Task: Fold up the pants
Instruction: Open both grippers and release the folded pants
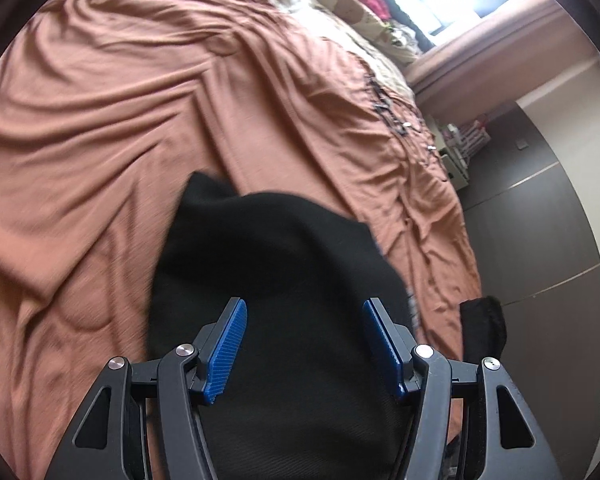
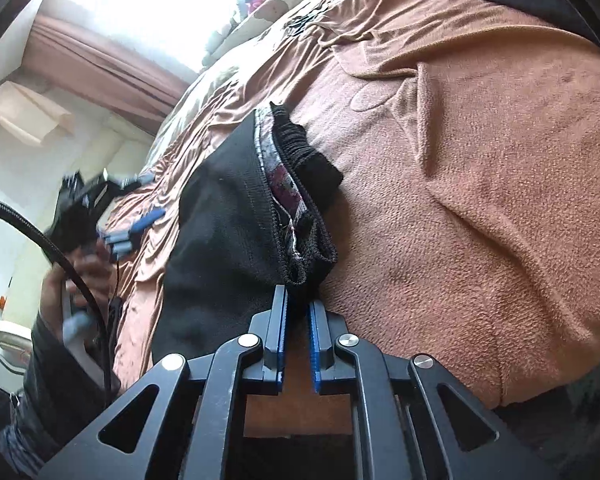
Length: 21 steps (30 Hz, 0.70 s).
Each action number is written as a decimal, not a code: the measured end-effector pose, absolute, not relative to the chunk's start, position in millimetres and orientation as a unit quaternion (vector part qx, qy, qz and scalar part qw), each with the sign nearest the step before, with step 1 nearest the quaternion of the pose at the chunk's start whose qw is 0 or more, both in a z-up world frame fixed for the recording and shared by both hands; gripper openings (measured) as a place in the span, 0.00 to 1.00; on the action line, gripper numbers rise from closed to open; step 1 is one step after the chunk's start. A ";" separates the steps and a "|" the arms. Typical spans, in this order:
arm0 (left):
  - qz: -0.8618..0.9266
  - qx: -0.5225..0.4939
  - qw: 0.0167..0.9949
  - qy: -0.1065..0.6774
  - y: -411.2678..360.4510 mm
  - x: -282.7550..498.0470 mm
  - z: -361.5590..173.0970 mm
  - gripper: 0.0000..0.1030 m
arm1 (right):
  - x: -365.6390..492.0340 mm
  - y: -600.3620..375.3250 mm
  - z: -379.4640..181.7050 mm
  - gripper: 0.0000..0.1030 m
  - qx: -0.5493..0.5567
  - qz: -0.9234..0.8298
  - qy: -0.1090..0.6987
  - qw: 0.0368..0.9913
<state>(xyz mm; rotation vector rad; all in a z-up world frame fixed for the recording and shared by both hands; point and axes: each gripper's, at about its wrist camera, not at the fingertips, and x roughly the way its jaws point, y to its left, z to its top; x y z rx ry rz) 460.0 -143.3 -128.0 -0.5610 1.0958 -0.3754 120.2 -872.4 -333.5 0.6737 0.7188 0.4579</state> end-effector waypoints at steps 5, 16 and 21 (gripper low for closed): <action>-0.156 -0.271 0.795 0.519 -117.9 436.5 -148.1 0.61 | 117.3 -875.3 -332.4 0.11 0.322 0.213 0.338 0.858; -0.148 -0.302 0.777 0.532 -96.4 403.4 -172.1 0.61 | 119.6 -879.6 -289.1 0.46 0.257 0.212 0.305 0.892; -0.148 -0.311 0.773 0.532 -94.5 394.1 -175.5 0.60 | 141.6 -868.4 -270.1 0.46 0.221 0.225 0.300 0.900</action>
